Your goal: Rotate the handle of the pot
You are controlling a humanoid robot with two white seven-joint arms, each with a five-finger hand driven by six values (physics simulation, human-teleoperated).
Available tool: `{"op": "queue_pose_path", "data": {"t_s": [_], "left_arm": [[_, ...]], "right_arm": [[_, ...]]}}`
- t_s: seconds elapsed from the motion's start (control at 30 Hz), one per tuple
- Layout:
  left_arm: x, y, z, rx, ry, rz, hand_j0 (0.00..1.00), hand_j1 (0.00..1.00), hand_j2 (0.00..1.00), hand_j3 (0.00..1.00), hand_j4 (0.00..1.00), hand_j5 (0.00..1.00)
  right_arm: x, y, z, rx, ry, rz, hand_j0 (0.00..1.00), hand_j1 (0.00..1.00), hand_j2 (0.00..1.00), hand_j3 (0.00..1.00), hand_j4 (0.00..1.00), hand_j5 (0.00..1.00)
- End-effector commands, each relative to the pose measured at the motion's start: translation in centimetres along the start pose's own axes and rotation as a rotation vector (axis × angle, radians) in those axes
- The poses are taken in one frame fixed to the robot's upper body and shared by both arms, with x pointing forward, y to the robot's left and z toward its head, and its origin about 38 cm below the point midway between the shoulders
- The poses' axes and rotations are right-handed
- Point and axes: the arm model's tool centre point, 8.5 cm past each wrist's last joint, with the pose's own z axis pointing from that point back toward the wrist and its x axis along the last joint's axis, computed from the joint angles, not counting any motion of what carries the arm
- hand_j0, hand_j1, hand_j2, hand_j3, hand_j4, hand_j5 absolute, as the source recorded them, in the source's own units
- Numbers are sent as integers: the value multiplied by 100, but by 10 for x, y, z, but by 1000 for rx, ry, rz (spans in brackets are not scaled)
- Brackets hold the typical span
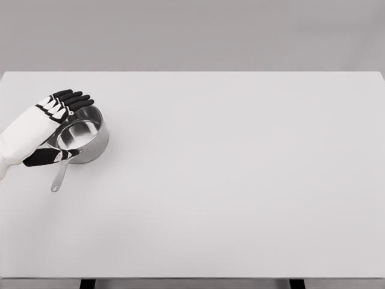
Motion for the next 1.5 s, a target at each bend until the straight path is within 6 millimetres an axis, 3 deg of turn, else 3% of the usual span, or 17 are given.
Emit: {"op": "queue_pose_path", "data": {"t_s": [0.0,0.33,0.8,0.97,1.47], "left_arm": [[0,1,0,4,-1,5,100,100,100,100,100,100],[5,-10,-10,-52,-23,-43,100,100,100,100,100,100],[15,-41,-29,-326,-68,-100,100,100,100,100,100,100],[19,-50,-38,-324,-60,-127,100,100,100,100,100,100],[19,-61,-37,-355,-38,-160,100,100,100,100,100,100]], "right_arm": [[0,0,0,0,0,0,100,100,100,100,100,100],[0,0,0,0,0,0,100,100,100,100,100,100],[0,0,0,0,0,0,100,100,100,100,100,100],[0,0,0,0,0,0,100,100,100,100,100,100],[0,0,0,0,0,0,100,100,100,100,100,100]]}}
